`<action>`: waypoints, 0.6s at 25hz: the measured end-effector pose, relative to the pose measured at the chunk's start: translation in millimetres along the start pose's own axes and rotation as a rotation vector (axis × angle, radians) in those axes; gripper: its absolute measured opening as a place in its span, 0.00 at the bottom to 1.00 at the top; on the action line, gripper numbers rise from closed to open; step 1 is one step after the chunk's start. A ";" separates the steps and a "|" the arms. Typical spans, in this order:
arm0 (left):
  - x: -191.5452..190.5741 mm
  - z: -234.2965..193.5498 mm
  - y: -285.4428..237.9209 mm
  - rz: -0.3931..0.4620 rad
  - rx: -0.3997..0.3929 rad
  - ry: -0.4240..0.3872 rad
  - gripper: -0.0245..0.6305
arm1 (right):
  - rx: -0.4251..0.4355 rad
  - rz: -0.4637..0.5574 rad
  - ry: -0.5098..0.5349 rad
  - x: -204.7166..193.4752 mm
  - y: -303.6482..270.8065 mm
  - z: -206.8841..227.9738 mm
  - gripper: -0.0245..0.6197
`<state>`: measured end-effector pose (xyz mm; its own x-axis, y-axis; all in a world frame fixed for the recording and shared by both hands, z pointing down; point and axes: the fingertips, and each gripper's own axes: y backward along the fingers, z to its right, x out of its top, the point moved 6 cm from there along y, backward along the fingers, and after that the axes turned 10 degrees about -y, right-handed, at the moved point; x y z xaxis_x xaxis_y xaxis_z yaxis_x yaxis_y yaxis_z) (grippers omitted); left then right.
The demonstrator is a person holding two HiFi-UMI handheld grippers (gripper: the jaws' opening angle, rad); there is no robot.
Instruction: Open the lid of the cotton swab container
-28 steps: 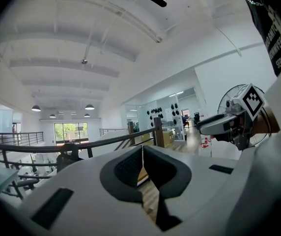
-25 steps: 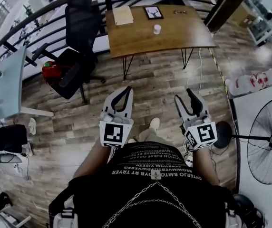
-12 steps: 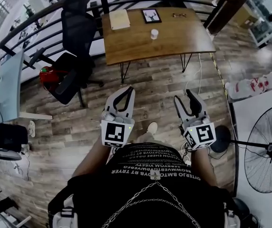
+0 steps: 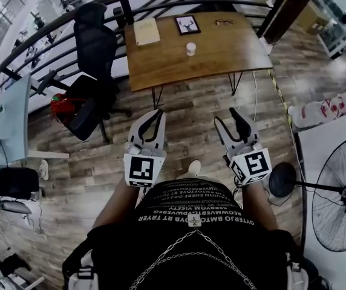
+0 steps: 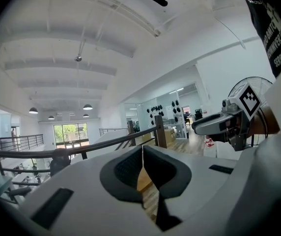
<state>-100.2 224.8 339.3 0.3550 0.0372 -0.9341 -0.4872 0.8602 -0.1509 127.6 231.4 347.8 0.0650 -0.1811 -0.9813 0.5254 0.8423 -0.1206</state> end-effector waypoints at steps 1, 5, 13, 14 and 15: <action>1.5 0.2 -4.6 -0.003 0.002 0.007 0.08 | 0.006 0.002 0.001 1.5 -2.3 4.3 0.36; 2.2 1.2 -23.0 -0.013 0.000 0.039 0.08 | 0.021 0.010 -0.002 6.7 -11.8 25.3 0.36; 6.3 2.0 -77.9 -0.015 0.026 0.067 0.08 | 0.071 -0.026 0.000 7.4 -40.5 69.4 0.36; 7.3 3.6 -85.0 -0.017 0.021 0.065 0.08 | 0.077 -0.031 -0.001 7.7 -44.0 73.8 0.36; 7.9 5.1 -92.0 -0.021 0.016 0.064 0.08 | 0.081 -0.037 -0.006 7.4 -47.2 78.3 0.36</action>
<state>-48.5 148.5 347.4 0.3134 -0.0129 -0.9495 -0.4668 0.8687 -0.1659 169.7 150.5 358.0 0.0490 -0.2142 -0.9756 0.5942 0.7913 -0.1439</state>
